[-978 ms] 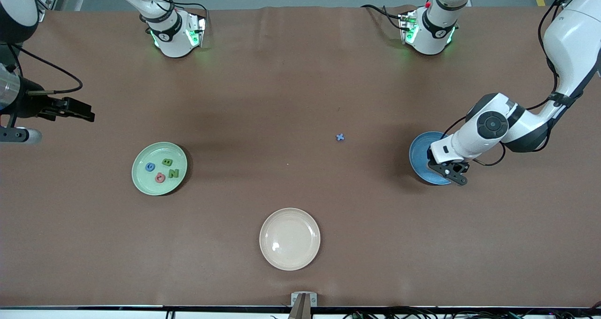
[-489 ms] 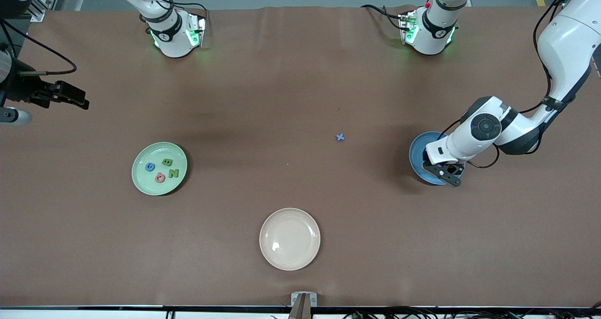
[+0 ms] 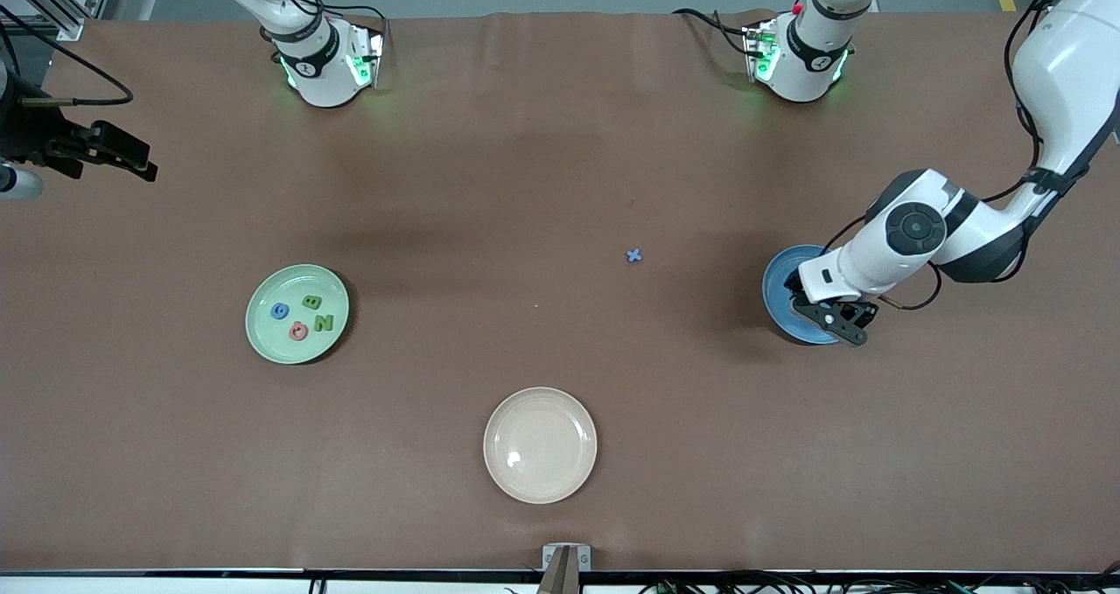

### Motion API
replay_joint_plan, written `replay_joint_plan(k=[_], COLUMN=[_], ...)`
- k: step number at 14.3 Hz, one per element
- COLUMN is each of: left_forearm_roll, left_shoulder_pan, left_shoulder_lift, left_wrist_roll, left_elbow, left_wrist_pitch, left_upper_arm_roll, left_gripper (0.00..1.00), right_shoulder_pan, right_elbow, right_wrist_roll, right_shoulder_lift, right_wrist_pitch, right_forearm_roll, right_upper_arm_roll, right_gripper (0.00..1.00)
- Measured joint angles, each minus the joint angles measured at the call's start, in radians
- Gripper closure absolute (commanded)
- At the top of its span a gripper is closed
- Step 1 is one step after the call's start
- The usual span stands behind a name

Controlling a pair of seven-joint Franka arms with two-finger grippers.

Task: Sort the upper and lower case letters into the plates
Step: 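Move the left gripper toward the blue lowercase x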

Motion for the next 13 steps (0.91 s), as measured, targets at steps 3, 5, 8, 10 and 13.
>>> replay_joint_plan(k=[3, 5, 8, 10, 13], left_forearm_roll=[-0.101, -0.130, -0.143, -0.144, -0.144], left_shoulder_pan=[0.008, -0.036, -0.211, -0.363, -0.556], left_shoulder_lift=[-0.006, -0.007, -0.006, -0.006, -0.005], left_wrist_roll=[-0.122, -0.300, -0.620, -0.816, -1.021], left_elbow=[0.039, 0.039, 0.038, 0.057, 0.078], left_wrist_pitch=[-0.137, -0.154, -0.152, -0.144, -0.032], left_upper_arm_roll=[-0.146, -0.192, -0.183, -0.132, 0.009], left_gripper=[0.00, 0.00, 0.00, 0.00, 0.00], right_shoulder_pan=[0.000, 0.001, 0.006, 0.007, 0.007], right_elbow=[-0.012, -0.021, -0.025, -0.025, -0.026], right_wrist_roll=[0.000, 0.000, -0.010, -0.036, -0.043], right_shoulder_lift=[-0.007, -0.007, -0.007, -0.008, -0.008], right_wrist_pitch=[0.015, 0.032, 0.045, 0.051, 0.057], right_forearm_roll=[0.002, 0.004, 0.005, 0.004, 0.004], right_upper_arm_roll=[0.000, 0.000, 0.001, 0.001, -0.001], right_gripper=[0.00, 0.00, 0.00, 0.00, 0.00])
